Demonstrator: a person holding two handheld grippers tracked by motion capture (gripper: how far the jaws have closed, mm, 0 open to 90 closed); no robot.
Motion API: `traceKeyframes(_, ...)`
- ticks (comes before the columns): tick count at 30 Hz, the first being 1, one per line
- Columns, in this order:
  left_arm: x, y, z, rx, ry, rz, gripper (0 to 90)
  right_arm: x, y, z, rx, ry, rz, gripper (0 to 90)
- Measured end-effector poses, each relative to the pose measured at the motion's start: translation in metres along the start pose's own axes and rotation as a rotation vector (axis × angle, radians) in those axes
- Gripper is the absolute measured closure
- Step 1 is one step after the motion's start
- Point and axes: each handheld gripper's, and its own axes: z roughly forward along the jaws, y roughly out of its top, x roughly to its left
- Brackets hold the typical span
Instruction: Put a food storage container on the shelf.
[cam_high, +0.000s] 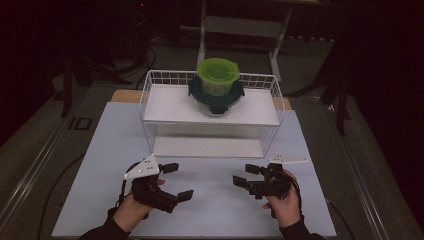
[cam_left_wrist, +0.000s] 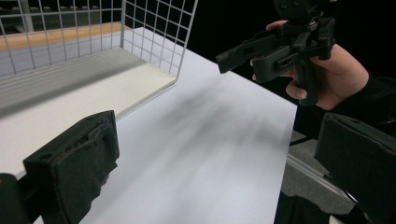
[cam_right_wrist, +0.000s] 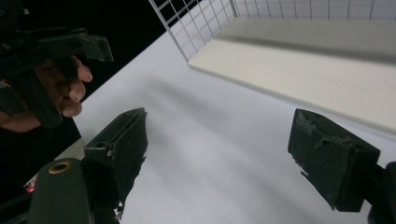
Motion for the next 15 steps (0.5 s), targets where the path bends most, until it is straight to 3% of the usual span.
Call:
traceKeyframes(6, -0.004, -0.013, 0.000, 0.011, 0.003, 0.015, 0.0, -0.008, -0.014, -0.003, -0.003, 0.011, 0.012, 18.3)
traceKeyframes(15, -0.001, -0.024, -0.007, -0.008, 0.027, 0.008, 0.0, -0.017, -0.029, -0.012, -0.004, -0.046, -0.011, 18.1)
